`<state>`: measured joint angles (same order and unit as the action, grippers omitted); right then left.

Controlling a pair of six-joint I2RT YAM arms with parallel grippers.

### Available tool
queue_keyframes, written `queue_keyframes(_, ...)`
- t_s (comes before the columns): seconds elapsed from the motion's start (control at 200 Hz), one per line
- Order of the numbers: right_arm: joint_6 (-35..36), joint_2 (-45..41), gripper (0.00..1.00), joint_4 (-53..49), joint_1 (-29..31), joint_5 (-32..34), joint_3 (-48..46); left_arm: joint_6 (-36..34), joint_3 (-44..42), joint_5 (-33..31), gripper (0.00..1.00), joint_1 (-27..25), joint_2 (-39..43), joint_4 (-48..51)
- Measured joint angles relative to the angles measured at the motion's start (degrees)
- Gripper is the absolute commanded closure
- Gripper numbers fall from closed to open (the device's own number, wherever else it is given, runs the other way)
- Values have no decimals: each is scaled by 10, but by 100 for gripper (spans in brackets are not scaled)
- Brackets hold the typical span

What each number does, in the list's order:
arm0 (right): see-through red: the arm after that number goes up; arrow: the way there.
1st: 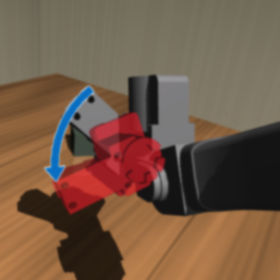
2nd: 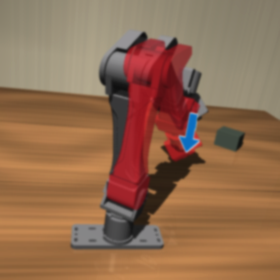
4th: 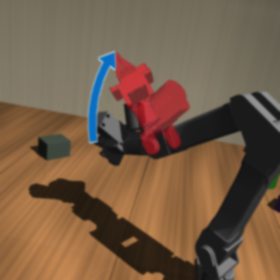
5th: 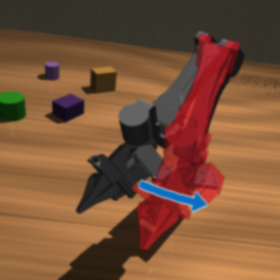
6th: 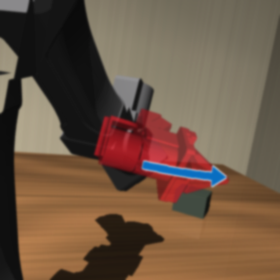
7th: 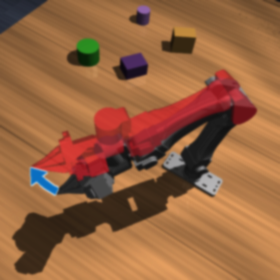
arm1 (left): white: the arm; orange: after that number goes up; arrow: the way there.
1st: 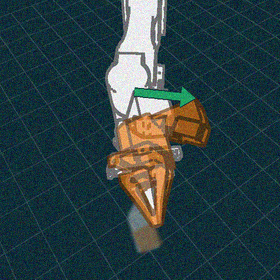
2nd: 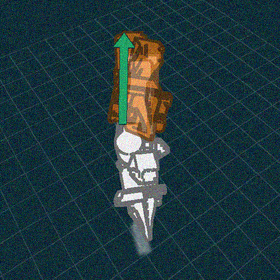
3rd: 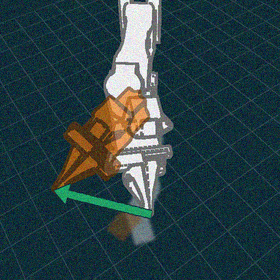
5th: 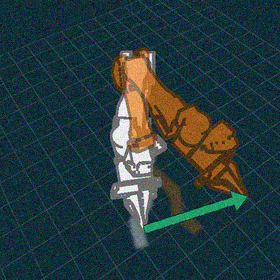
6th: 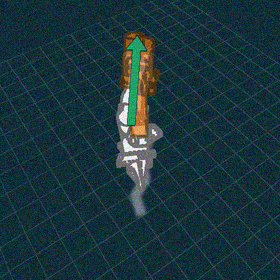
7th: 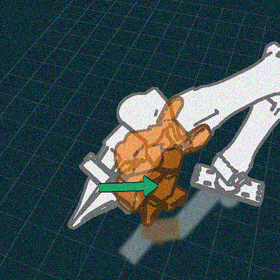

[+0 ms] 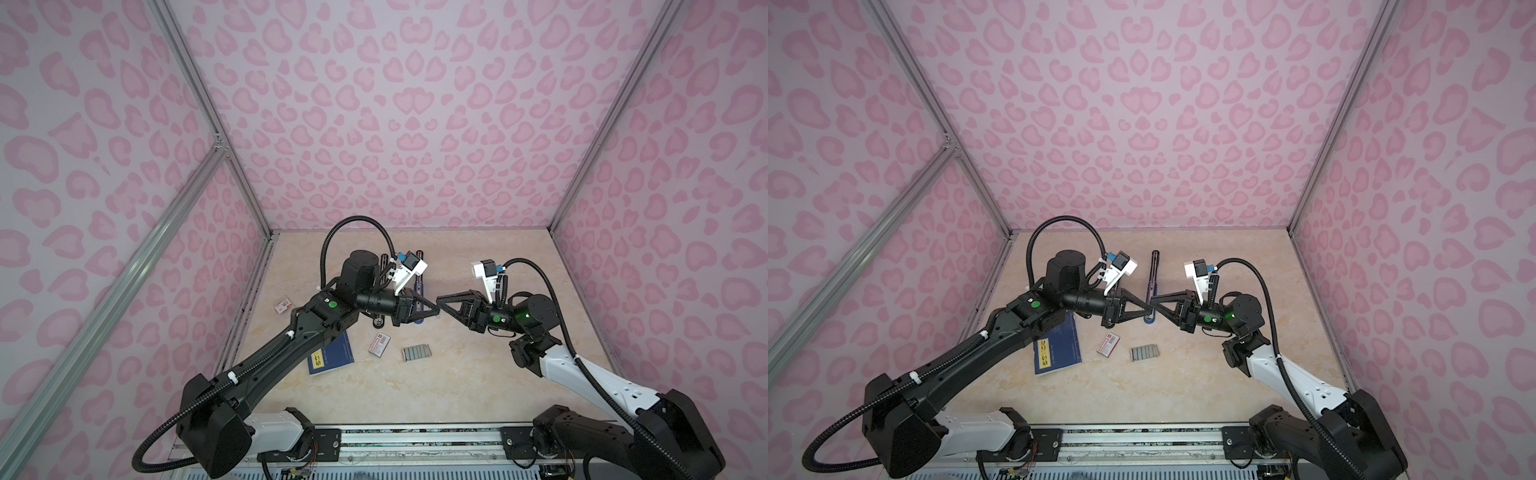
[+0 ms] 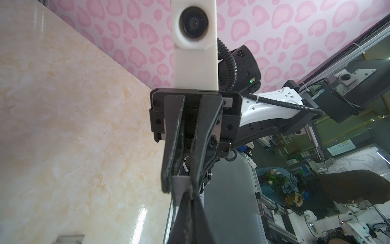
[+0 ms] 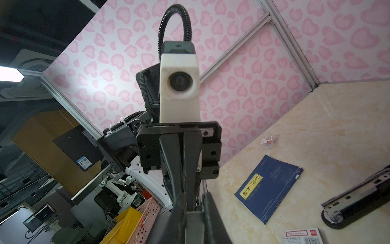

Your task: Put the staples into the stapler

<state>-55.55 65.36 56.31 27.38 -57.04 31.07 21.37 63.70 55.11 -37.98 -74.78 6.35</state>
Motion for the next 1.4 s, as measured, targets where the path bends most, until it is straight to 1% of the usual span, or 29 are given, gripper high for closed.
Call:
queue_keyframes(0.065,-3,0,85,0,0,0,0,0,0,-1,91,0,0,0)
queue_keyframes(0.13,-3,-2,85,-1,0,0,0,-1,0,-2,84,0,0,0)
queue_keyframes(0.245,1,-8,86,-7,0,3,-2,-2,0,-1,69,1,1,-1)
queue_keyframes(0.295,5,-12,86,-15,-2,5,-3,-2,-3,-2,65,2,4,-1)
queue_keyframes(0.325,8,-14,86,-21,-3,7,-4,-2,-5,-4,65,3,6,-1)
queue_keyframes(0.335,8,-15,86,-22,-4,7,-5,-2,-5,-8,65,4,7,-1)
queue_keyframes(0.345,9,-16,86,-23,-5,7,-5,-2,-6,-12,61,5,8,-1)
queue_keyframes(0.355,10,-18,86,-25,-5,6,-5,-1,-7,-14,61,5,8,-1)
queue_keyframes(0.47,28,-33,86,-52,-13,12,-5,1,-17,-30,56,17,20,0)
queue_keyframes(0.55,45,-46,85,-85,-21,17,-5,2,-28,-47,46,25,35,-1)
queue_keyframes(0.66,78,-69,85,-148,-33,26,-5,11,-48,-110,35,37,49,0)
queue_keyframes(0.745,113,-89,85,-209,-39,38,-5,25,-60,-183,35,42,41,11)
queue_keyframes(0.805,137,-101,85,-256,-41,50,-5,28,-58,-242,35,43,16,24)
queue_keyframes(0.9,168,-118,85,-319,-46,58,-5,43,-30,-332,35,45,-56,63)
queue_keyframes(0.995,192,-135,85,-367,-51,67,-5,57,6,-398,36,46,-136,94)
queue_keyframes(1.13,216,-156,85,-415,-57,76,-8,80,67,-468,37,47,-240,134)
queue_keyframes(1.23,227,-166,85,-438,-61,81,-10,93,119,-507,38,47,-313,162)
queue_keyframes(1.325,232,-169,85,-449,-64,83,-13,102,171,-531,39,47,-375,184)
queue_keyframes(1.4,233,-172,85,-458,-64,86,-14,108,194,-541,40,47,-408,195)
